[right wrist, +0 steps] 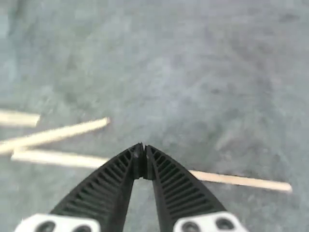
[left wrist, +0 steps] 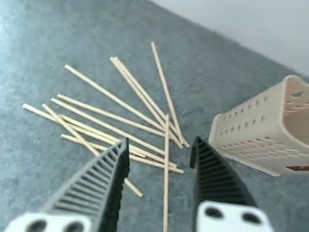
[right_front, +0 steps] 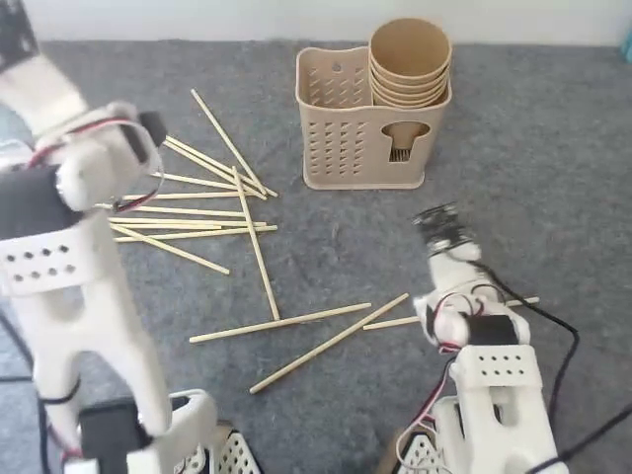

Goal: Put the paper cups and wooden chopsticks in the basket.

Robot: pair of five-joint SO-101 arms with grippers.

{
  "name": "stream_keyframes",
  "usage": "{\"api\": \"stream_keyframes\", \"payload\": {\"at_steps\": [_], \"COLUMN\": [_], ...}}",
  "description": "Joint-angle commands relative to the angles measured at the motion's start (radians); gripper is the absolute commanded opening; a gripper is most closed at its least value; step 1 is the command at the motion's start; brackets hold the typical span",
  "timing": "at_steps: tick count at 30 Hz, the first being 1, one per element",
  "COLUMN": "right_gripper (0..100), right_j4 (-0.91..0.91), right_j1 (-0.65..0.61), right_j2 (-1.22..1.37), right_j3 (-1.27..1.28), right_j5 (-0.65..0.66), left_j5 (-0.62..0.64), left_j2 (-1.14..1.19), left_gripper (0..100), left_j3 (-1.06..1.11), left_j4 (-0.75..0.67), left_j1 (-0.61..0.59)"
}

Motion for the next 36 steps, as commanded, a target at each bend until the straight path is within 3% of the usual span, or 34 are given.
{"api": "stream_keyframes", "payload": {"at_steps": [1, 6, 9, 16, 24, 36], "right_gripper": [2.8, 14.1, 14.3, 14.0, 14.3, 14.1], "right_j4": [0.05, 0.062, 0.059, 0.119, 0.243, 0.119], "right_j1": [-0.064, -0.124, -0.137, -0.234, -0.331, -0.331], "right_j2": [-0.031, -0.028, -0.024, -0.022, 0.028, 0.524], "right_j3": [-0.06, -0.06, -0.06, -0.06, -0.146, -0.344], "right_j5": [0.146, 0.334, 0.453, 0.496, 0.523, 0.548], "left_j5": [-0.014, -0.014, -0.015, -0.086, -0.084, -0.083], "left_j2": [-0.091, -0.226, -0.35, -0.45, -0.186, 0.028], "left_gripper": [20, 20, 20, 20, 20, 20], "left_j3": [0.275, 0.69, 0.897, 1.129, 1.056, 0.952], "left_j4": [-0.17, -0.394, -0.54, -0.687, -0.766, -0.806], "left_j1": [-0.098, -0.172, -0.216, -0.27, -0.273, -0.292]}}
